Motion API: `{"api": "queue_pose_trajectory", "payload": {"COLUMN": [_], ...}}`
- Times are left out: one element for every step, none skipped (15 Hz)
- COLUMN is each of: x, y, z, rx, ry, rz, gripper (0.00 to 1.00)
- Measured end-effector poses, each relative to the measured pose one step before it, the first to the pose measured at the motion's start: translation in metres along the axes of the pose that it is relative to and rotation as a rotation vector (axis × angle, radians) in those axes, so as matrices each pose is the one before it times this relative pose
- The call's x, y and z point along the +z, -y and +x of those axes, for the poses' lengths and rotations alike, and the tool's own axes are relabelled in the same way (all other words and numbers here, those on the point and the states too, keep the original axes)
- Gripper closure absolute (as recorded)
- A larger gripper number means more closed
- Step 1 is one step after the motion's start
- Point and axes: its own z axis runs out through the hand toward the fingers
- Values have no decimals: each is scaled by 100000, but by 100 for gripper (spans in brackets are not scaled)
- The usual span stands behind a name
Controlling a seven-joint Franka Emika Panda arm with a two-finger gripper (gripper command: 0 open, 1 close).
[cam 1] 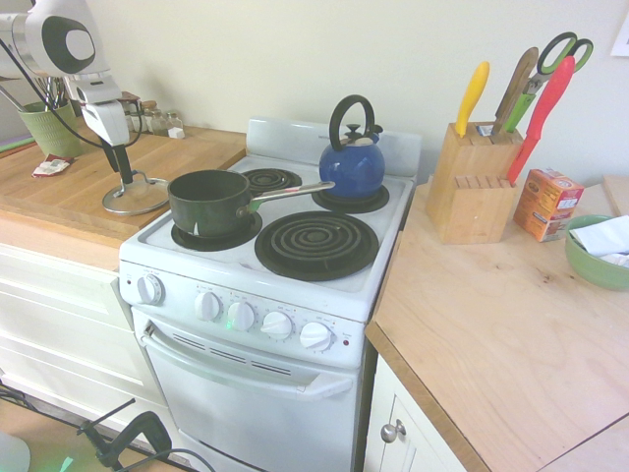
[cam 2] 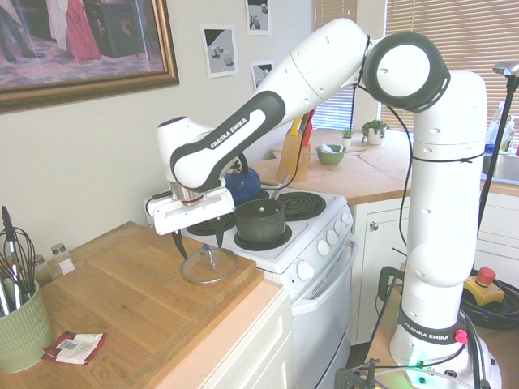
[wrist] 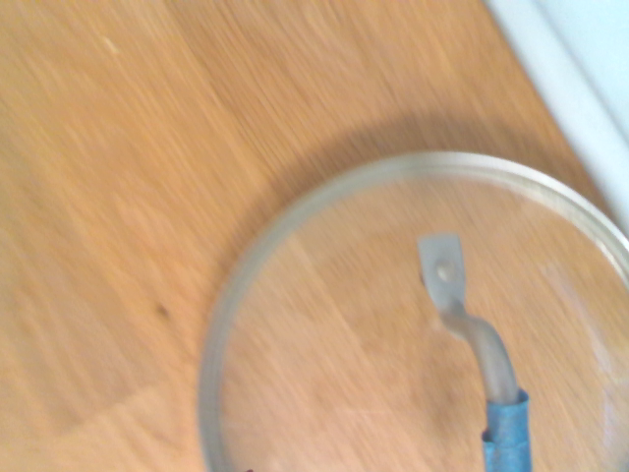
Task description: Cover the lid of the pot
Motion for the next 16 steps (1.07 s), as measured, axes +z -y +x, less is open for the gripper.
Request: {"api": "queue_pose_trajectory", "payload": {"x": [681,481,294,127,-32,-33,14,76,76,79,117,75,-53,-68,-47,-51], "y": [144,254,244,152,64,39,8,-31,-35,-37,-63,-47,-2,-3,2,2], "z": [304,210,39,-56,-82,-17,67,64,53,29,-4,-20,8,45,69,107], "rx": [538,97,-346,-401,-275,195,452,314,178,151,83,94,136,126,129,198], "ry": [201,-127,-319,-259,-382,-588,-342,-243,-120,-7,4,-3,-15,-22,-20,-28], "rz": [-124,787,1110,916,600,392,185,-12,-30,-2,-113,-121,104,124,108,115], "gripper": [0,0,0,0,100,100,100,100,100,100,100,100,100,100,100,100]}}
